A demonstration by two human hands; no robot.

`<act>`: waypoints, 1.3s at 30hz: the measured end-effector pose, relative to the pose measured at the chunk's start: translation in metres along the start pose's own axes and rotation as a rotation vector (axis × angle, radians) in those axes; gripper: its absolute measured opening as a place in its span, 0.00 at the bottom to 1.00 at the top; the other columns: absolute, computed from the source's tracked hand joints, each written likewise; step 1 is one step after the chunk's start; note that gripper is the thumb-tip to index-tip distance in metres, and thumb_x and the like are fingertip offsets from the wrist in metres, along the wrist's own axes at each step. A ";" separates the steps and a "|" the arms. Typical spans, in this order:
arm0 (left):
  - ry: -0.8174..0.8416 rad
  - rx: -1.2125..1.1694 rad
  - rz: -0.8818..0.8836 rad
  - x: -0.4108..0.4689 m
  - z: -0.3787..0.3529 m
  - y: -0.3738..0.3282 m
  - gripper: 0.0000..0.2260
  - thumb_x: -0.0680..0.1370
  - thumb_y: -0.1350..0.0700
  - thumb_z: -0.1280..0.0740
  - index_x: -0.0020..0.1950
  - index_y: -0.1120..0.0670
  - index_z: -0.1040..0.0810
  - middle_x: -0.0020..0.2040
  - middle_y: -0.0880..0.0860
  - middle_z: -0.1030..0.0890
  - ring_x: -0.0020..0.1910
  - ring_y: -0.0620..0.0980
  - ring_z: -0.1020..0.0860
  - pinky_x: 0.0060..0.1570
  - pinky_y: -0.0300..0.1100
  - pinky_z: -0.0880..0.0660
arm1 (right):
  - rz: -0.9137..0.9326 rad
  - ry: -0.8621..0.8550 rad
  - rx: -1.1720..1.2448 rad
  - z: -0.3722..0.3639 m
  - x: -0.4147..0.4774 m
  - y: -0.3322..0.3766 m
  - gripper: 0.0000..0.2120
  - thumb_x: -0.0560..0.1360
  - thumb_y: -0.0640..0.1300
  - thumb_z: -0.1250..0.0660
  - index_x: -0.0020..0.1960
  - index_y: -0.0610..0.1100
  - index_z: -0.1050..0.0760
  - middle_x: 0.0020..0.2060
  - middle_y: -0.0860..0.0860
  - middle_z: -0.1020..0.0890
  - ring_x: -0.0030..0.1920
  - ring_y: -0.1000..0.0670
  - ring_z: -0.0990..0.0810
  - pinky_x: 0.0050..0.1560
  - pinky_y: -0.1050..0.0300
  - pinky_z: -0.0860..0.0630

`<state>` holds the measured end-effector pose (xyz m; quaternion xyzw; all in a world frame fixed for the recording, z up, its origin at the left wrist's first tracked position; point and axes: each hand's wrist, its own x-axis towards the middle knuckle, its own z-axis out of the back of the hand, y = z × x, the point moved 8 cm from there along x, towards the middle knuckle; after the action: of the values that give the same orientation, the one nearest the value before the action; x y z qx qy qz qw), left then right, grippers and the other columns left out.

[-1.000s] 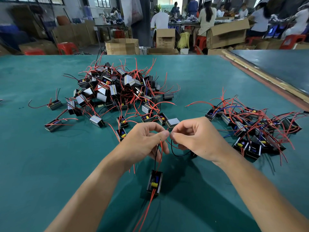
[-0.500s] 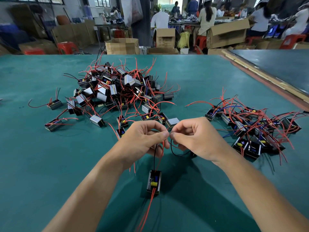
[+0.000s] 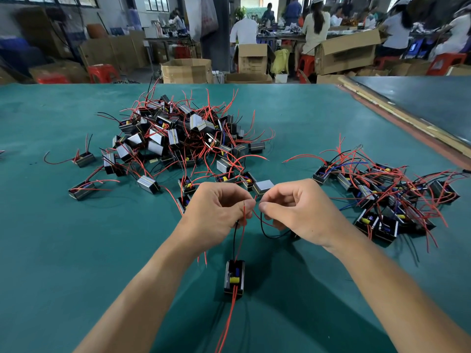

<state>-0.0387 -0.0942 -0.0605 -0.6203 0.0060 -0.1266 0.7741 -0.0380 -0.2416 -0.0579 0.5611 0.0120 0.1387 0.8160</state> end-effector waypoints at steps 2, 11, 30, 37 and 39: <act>0.016 0.006 0.008 0.000 -0.003 0.001 0.06 0.77 0.65 0.31 0.41 0.60 0.18 0.31 0.52 0.20 0.29 0.48 0.23 0.32 0.39 0.23 | 0.008 -0.010 -0.011 0.001 0.000 0.002 0.08 0.74 0.37 0.28 0.37 0.44 0.18 0.30 0.45 0.17 0.27 0.54 0.23 0.32 0.58 0.23; 0.087 -0.044 0.048 -0.002 -0.007 0.002 0.05 0.72 0.59 0.24 0.37 0.57 0.16 0.32 0.55 0.18 0.27 0.49 0.23 0.31 0.42 0.24 | -0.006 -0.033 -0.044 0.003 -0.004 0.004 0.09 0.74 0.36 0.30 0.36 0.42 0.19 0.27 0.48 0.19 0.23 0.53 0.23 0.21 0.60 0.29; 0.157 0.008 0.079 -0.005 -0.015 0.004 0.02 0.73 0.64 0.26 0.40 0.61 0.16 0.29 0.51 0.20 0.27 0.46 0.23 0.30 0.36 0.27 | -0.112 0.058 0.133 -0.003 -0.004 0.002 0.12 0.74 0.35 0.31 0.33 0.43 0.21 0.25 0.49 0.22 0.23 0.52 0.27 0.22 0.63 0.32; 0.125 -0.072 0.147 -0.005 -0.011 0.007 0.02 0.72 0.63 0.26 0.40 0.59 0.17 0.31 0.51 0.17 0.25 0.46 0.21 0.27 0.34 0.26 | -0.073 0.010 0.143 0.002 -0.003 0.003 0.11 0.76 0.34 0.31 0.35 0.41 0.20 0.27 0.47 0.20 0.24 0.52 0.25 0.24 0.60 0.28; 0.115 -0.087 0.169 -0.006 -0.010 0.008 0.02 0.73 0.63 0.26 0.41 0.58 0.18 0.33 0.53 0.16 0.26 0.48 0.20 0.27 0.36 0.26 | -0.072 0.028 0.146 0.001 -0.003 0.002 0.12 0.76 0.34 0.32 0.35 0.43 0.20 0.28 0.46 0.19 0.25 0.52 0.24 0.25 0.61 0.27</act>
<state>-0.0443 -0.1010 -0.0717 -0.6423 0.1081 -0.0960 0.7527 -0.0410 -0.2423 -0.0559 0.6163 0.0537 0.1158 0.7771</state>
